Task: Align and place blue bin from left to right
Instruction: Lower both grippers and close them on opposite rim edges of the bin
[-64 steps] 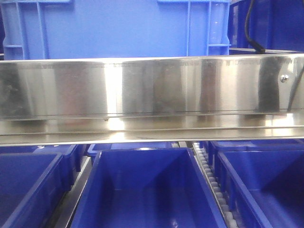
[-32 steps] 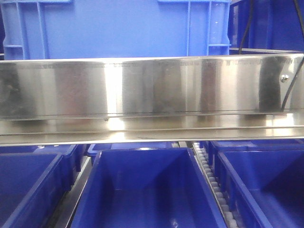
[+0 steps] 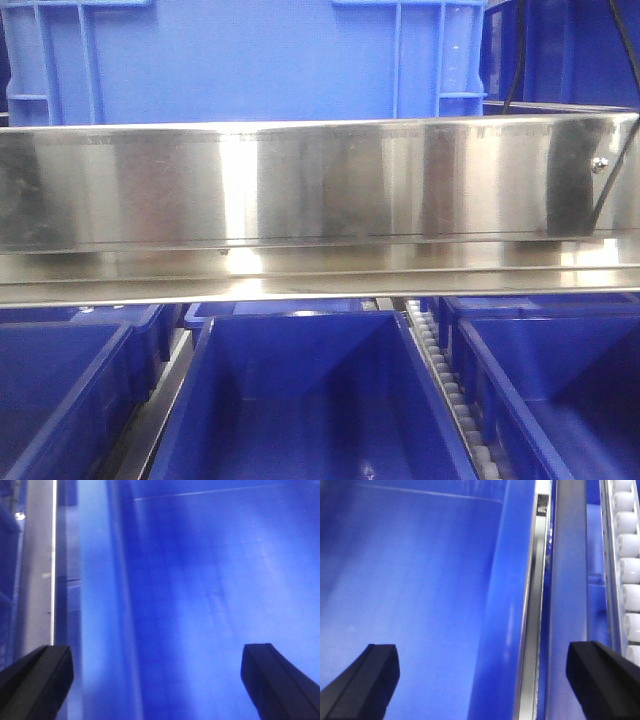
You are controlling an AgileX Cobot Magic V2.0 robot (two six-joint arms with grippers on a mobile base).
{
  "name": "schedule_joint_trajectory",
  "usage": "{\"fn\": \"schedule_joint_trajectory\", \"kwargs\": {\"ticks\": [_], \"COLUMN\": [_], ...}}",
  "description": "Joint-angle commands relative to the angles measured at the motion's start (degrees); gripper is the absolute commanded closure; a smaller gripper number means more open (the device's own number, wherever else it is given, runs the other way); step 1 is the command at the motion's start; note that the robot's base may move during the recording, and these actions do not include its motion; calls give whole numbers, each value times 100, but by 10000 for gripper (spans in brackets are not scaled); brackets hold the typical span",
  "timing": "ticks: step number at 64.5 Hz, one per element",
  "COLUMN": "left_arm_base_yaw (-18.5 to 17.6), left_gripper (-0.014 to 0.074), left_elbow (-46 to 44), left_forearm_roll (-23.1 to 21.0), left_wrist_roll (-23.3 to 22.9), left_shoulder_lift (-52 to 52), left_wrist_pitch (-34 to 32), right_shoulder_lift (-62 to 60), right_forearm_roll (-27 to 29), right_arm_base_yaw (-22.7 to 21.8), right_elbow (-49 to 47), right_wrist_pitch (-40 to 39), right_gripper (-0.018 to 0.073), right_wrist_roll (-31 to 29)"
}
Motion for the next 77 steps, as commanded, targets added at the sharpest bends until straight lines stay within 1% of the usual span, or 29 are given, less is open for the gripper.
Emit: {"fn": "schedule_joint_trajectory", "kwargs": {"ticks": [1, 4, 6, 7, 10, 11, 13, 14, 16, 18, 23, 26, 27, 28, 33, 39, 53, 77], "left_arm_base_yaw": [8, 8, 8, 8, 8, 8, 8, 8, 8, 8, 8, 8, 8, 8, 8, 8, 8, -25], "left_gripper": [18, 20, 27, 31, 55, 68, 100, 130, 221, 267, 456, 566, 617, 640, 597, 613, 613, 613], "left_elbow": [-39, -39, -39, -39, -39, -39, -39, -39, -39, -39, -39, -39, -39, -39, -39, -39, -75, -690], "left_forearm_roll": [3, 1, 1, 1, 1, 1, 1, 1, 1, 1, -14, -40, -40, -40, -44, -64, -67, -67], "left_wrist_roll": [-41, -41, -41, -41, -41, -41, -41, -41, -41, -41, -41, -41, -41, -41, -41, -41, -41, -135], "left_shoulder_lift": [-3, -3, -3, -3, -3, -3, -3, -3, -3, -3, -3, -3, -3, -3, -3, -3, -3, -310], "left_wrist_pitch": [-52, -52, -52, -52, -52, -52, -52, -52, -52, -52, -31, -3, -3, -3, 35, 74, 146, 146], "right_shoulder_lift": [-30, -30, -30, -30, -30, -30, -30, -30, -30, -30, -30, -30, -30, -30, -30, -30, -30, -484], "right_forearm_roll": [-38, -38, -38, -38, -38, -38, -38, -38, -38, -38, -38, -38, -38, -38, -38, -38, -38, -93], "right_arm_base_yaw": [-29, -29, -29, -29, -29, -29, -29, -29, -29, -29, -29, -29, -29, -29, -29, -29, -29, -29], "right_elbow": [-80, -113, -143, -168, -222, -234, -277, -293, -330, -341, -341, -341, -341, -341, -341, -341, -341, -341], "right_wrist_pitch": [-95, -95, -95, -95, -82, -81, -68, -57, -44, -32, -32, -12, -6, 3, 3, 18, 18, 18], "right_gripper": [50, 109, 175, 190, 294, 351, 431, 491, 608, 669, 624, 629, 629, 629, 629, 629, 629, 629], "right_wrist_roll": [13, 13, 13, 13, 13, 13, 13, 13, 13, 13, 13, 13, 13, 13, 13, 13, 13, 2]}}
